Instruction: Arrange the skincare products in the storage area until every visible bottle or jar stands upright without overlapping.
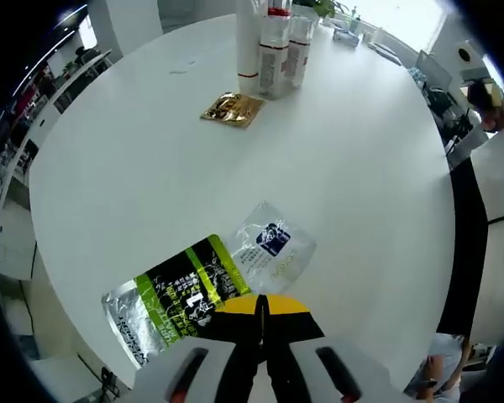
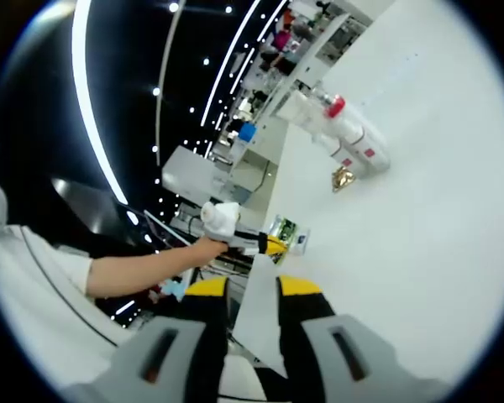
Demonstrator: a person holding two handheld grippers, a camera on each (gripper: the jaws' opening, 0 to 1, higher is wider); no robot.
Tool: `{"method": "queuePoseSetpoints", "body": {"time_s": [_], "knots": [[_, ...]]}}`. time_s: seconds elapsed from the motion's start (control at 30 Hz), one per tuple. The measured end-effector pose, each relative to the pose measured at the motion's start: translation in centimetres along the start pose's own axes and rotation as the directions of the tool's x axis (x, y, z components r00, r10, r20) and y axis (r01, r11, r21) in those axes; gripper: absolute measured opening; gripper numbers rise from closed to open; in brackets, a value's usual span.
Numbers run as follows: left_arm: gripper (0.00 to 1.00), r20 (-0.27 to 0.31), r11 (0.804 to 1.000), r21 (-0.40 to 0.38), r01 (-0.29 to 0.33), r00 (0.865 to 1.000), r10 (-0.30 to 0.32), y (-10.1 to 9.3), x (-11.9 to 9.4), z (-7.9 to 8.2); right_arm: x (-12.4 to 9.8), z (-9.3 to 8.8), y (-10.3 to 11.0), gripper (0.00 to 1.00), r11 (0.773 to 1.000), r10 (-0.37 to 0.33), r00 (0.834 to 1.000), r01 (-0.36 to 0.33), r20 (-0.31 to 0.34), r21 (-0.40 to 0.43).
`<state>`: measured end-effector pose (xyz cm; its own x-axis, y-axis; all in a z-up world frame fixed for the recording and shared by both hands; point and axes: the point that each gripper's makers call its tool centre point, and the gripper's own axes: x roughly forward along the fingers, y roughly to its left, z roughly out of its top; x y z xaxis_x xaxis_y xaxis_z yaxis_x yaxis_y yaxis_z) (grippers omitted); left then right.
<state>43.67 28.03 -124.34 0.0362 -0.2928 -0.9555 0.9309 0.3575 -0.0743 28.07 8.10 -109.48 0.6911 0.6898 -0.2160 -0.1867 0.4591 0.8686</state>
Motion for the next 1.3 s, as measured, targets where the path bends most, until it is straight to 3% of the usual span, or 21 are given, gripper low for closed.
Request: {"method": "queuePoseSetpoints", "body": {"time_s": [0.2, 0.3, 0.43, 0.5, 0.63, 0.7, 0.73, 0.77, 0.87, 0.9, 0.97, 1.0, 1.3], "knots": [[0.07, 0.070, 0.998, -0.064, 0.022, 0.997, -0.017, -0.2, -0.1, 0.9, -0.2, -0.6, -0.1, 0.20, 1.000, -0.001, 1.000, 0.001, -0.012, 0.001], [0.27, 0.105, 1.000, 0.026, 0.014, 0.994, -0.017, -0.6, 0.2, 2.0, -0.3, -0.7, -0.2, 0.20, 1.000, -0.007, 1.000, 0.007, -0.011, 0.005], [0.41, 0.074, 0.978, 0.208, 0.000, 0.997, -0.015, -1.4, 1.0, 3.1, -0.7, -0.6, -0.3, 0.20, 1.000, -0.014, 1.000, 0.014, -0.001, 0.006], [0.45, 0.022, 0.957, 0.291, 0.005, 1.000, -0.012, -1.6, 1.6, 3.0, -0.9, -0.6, -0.3, 0.20, 1.000, -0.021, 1.000, 0.021, 0.009, 0.008], [0.47, -0.058, 0.885, 0.465, 0.025, 0.998, 0.003, -1.3, 3.0, 3.0, -1.5, -0.6, -0.7, 0.20, 0.999, -0.039, 0.999, 0.039, 0.024, 0.016], [0.48, -0.087, 0.863, 0.503, 0.042, 0.996, 0.002, -1.5, 3.2, 2.9, -1.7, -0.6, -0.9, 0.20, 0.999, -0.046, 0.998, 0.045, 0.033, 0.024], [0.49, -0.110, 0.841, 0.538, 0.054, 0.994, 0.006, -1.4, 3.4, 2.9, -1.8, -0.6, -1.1, 0.20, 0.998, -0.050, 0.998, 0.049, 0.037, 0.027], [0.48, -0.112, 0.834, 0.546, 0.084, 0.993, -0.026, -1.7, 3.3, 3.1, -1.9, -0.6, -1.1, 0.20, 0.998, -0.054, 0.998, 0.053, 0.040, 0.028], [0.49, -0.146, 0.823, 0.558, 0.109, 0.989, -0.032, -1.3, 3.3, 3.4, -2.0, -0.4, -1.1, 0.20, 0.998, -0.062, 0.997, 0.060, 0.054, 0.035], [0.49, -0.181, 0.823, 0.548, 0.146, 0.982, -0.053, -1.6, 3.4, 3.0, -2.1, -0.4, -1.1, 0.20, 0.997, -0.063, 0.996, 0.061, 0.056, 0.036], [0.47, -0.200, 0.763, 0.632, 0.137, 0.980, -0.010, -0.8, 3.2, 3.2, -2.1, -0.3, -1.2, 0.20, 0.997, -0.065, 0.996, 0.063, 0.059, 0.036], [0.46, -0.212, 0.755, 0.639, 0.147, 0.977, -0.011, -0.8, 3.2, 3.1, -2.1, -0.2, -1.2, 0.20, 0.997, -0.067, 0.996, 0.065, 0.062, 0.037], [0.38, -0.207, 0.769, 0.625, 0.130, 0.978, 0.003, -1.1, 3.2, 3.1, -2.0, -0.3, -1.4, 0.20, 0.997, -0.072, 0.996, 0.069, 0.061, 0.042]]}}
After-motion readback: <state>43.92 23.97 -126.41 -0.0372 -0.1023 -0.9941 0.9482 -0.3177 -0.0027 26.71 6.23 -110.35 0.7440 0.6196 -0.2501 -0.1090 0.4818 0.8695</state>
